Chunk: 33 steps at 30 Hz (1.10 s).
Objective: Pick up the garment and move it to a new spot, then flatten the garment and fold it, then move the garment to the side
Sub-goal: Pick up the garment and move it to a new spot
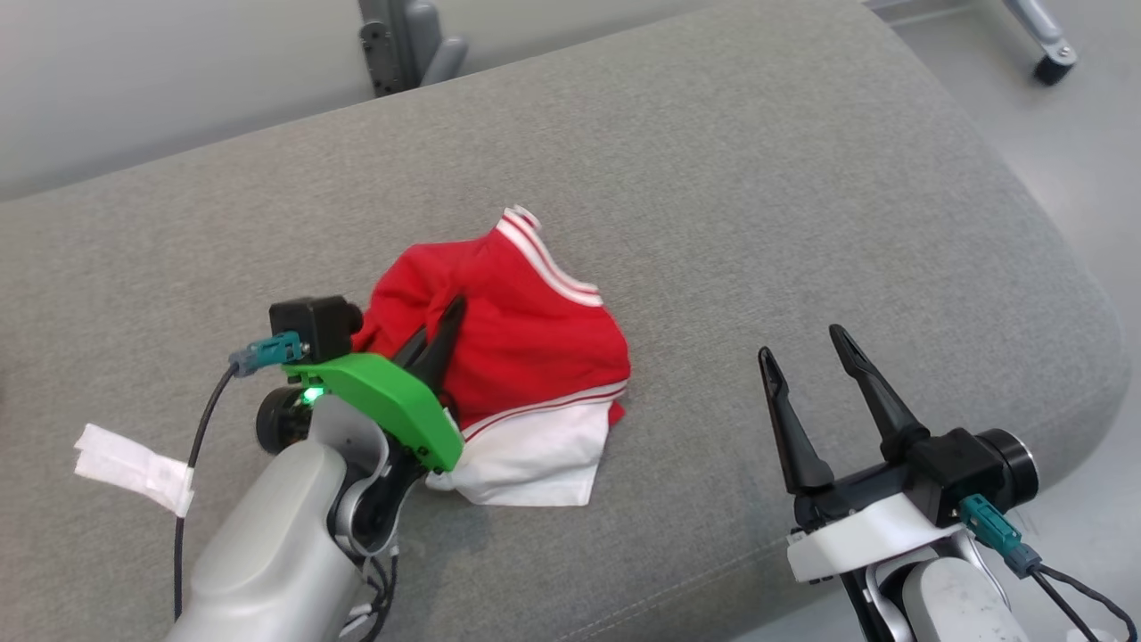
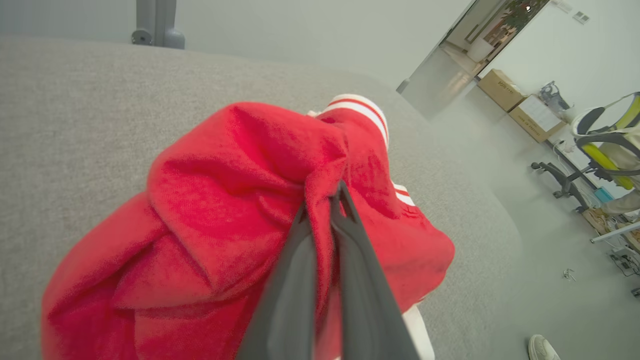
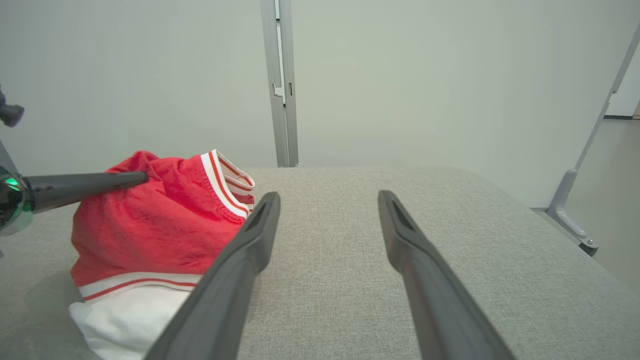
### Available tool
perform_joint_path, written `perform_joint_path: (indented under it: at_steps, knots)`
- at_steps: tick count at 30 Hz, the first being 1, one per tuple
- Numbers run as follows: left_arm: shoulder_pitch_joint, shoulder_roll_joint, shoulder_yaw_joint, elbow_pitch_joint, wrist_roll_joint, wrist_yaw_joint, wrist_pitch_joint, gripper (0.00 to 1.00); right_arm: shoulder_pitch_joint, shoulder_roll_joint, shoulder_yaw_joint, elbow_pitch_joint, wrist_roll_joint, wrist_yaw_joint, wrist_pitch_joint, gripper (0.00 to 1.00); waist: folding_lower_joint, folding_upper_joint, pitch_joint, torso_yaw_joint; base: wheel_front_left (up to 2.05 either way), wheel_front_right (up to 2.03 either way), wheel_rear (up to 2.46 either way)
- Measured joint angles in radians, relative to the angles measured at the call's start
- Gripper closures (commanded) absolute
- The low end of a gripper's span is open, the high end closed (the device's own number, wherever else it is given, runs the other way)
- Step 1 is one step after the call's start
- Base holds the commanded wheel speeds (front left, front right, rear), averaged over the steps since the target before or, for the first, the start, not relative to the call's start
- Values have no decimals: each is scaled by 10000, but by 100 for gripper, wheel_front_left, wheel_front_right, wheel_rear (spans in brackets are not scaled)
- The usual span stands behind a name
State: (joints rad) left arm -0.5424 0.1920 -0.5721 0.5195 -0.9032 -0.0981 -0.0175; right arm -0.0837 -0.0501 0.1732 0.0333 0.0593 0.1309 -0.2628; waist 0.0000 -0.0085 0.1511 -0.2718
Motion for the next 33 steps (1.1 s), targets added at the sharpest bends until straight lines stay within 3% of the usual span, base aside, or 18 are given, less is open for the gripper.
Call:
perform_joint_path:
  at_steps: [7,8,9,13,18,24,33]
  knots:
    - [-287,-102,8,2660,328,-157,-1289,100,-39,4,301,2,270,-2,0,0,0,0,234,-741,0,0,0]
    - [-357,-190,-8,2867,286,-178,-1388,73,-36,2,286,-4,270,-2,2,0,0,0,275,-801,0,0,0]
    - [-442,-309,-65,3018,228,-226,-1419,0,-31,0,261,-8,268,-2,2,0,0,0,314,-827,0,0,0]
    - [-718,-416,-326,3158,295,-293,-1985,0,-32,0,73,0,173,-2,2,0,0,0,349,-683,0,0,0]
    - [-334,54,-12,2357,610,-274,-2406,0,-12,4,-242,-123,130,-2,2,0,0,0,-13,-498,0,0,0]
    - [966,483,876,207,1789,546,-2466,0,225,10,-510,-301,-389,-2,2,0,0,0,-555,80,0,0,0]
    - [3828,957,2243,-2577,3137,1400,-2466,0,650,10,-1053,-439,-1287,-2,2,0,0,0,-1252,1240,0,0,0]
